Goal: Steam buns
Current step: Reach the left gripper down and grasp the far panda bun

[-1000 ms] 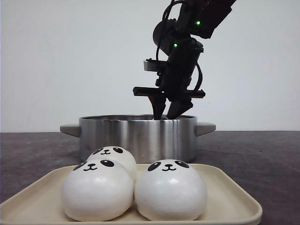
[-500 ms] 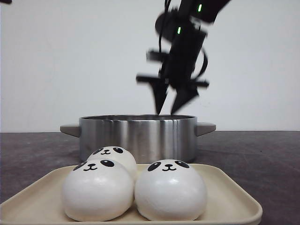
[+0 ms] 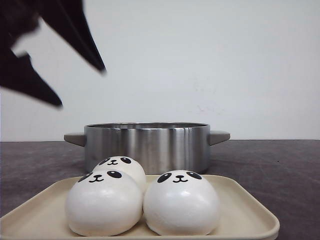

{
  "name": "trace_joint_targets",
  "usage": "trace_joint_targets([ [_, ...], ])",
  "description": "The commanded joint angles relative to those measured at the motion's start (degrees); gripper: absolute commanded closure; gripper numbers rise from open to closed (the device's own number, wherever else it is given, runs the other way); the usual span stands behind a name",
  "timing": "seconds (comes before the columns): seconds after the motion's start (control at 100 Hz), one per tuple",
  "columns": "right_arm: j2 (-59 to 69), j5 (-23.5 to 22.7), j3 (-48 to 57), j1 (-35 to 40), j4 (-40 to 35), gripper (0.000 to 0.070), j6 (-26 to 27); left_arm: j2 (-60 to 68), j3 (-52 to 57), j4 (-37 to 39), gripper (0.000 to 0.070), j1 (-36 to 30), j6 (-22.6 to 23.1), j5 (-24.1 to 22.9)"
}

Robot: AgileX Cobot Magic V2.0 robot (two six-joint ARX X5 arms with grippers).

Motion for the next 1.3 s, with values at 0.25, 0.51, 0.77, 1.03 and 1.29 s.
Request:
trace_joint_targets([
  [0.25,-11.76,5.64,1.11,2.34,-0.90,0.0694,1.75,14.64,0.66,6.51,0.0231,-6.16,-2.73,-6.75],
  [0.51,-15.08,9.33,1.11,2.34,-5.97,0.0694,2.80,21.73,0.66,12.04,0.0230,-7.19,-3.26,-7.96],
  [0.77,-15.43,9.31,1.11,2.34,-9.09,0.0694,3.45,24.70,0.66,13.57,0.0327,-7.39,-4.44,-11.21],
  [1.03,-15.43,9.31,1.11,2.34,-9.33,0.0694,4.02,23.93,1.55,12.52,0.0691,-7.39,-4.48,-10.73],
  [1.29,-15.34,9.31,1.11,2.34,-9.14,0.0694,4.02,12.92,10.75,10.27,0.0690,-9.42,-4.09,-10.16],
])
